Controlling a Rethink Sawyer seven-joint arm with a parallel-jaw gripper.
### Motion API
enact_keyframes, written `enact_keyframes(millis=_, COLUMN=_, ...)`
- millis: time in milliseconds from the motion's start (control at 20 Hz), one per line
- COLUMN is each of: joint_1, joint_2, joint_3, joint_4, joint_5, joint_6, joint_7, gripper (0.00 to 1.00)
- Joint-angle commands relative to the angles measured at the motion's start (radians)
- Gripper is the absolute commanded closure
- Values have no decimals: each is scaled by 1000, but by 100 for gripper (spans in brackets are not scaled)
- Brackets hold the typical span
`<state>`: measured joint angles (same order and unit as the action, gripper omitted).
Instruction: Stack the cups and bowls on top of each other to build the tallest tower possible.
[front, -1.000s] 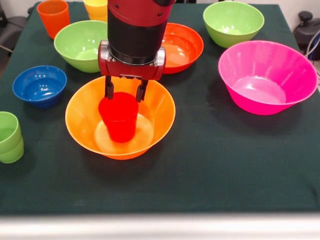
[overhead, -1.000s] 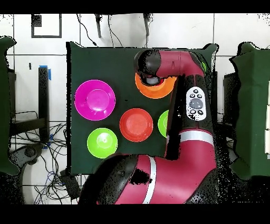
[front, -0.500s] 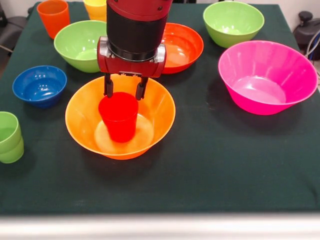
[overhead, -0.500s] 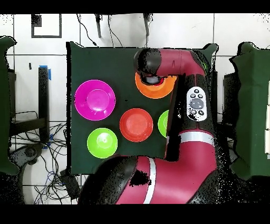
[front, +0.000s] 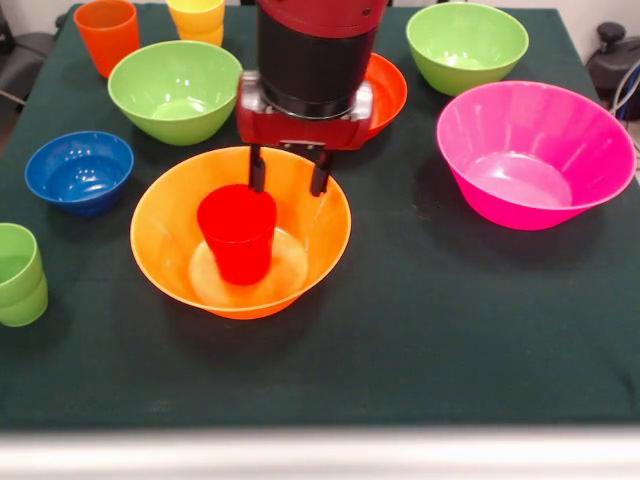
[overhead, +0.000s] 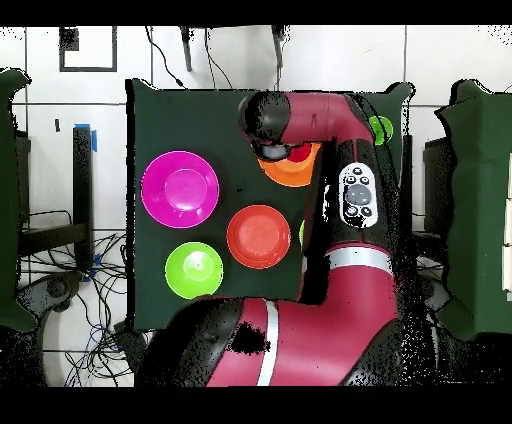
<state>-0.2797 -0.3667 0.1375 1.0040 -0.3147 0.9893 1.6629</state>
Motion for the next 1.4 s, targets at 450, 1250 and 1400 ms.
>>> enact_keyframes(millis=450, joint_1=66, joint_2=-34, joint_3=46, joint_4=100, joint_5=44, joint_6=84, joint_7=12, gripper=0)
enact_keyframes(millis=1250, joint_1=70, joint_2=-19, joint_3=21, joint_4=124, joint_5=63, joint_6=52, joint_7=39, gripper=0)
enact_keyframes(millis=1400, joint_1=65, joint_2=-32, joint_3=16, joint_4=157, joint_5=69, joint_6=50, joint_7=41, gripper=0)
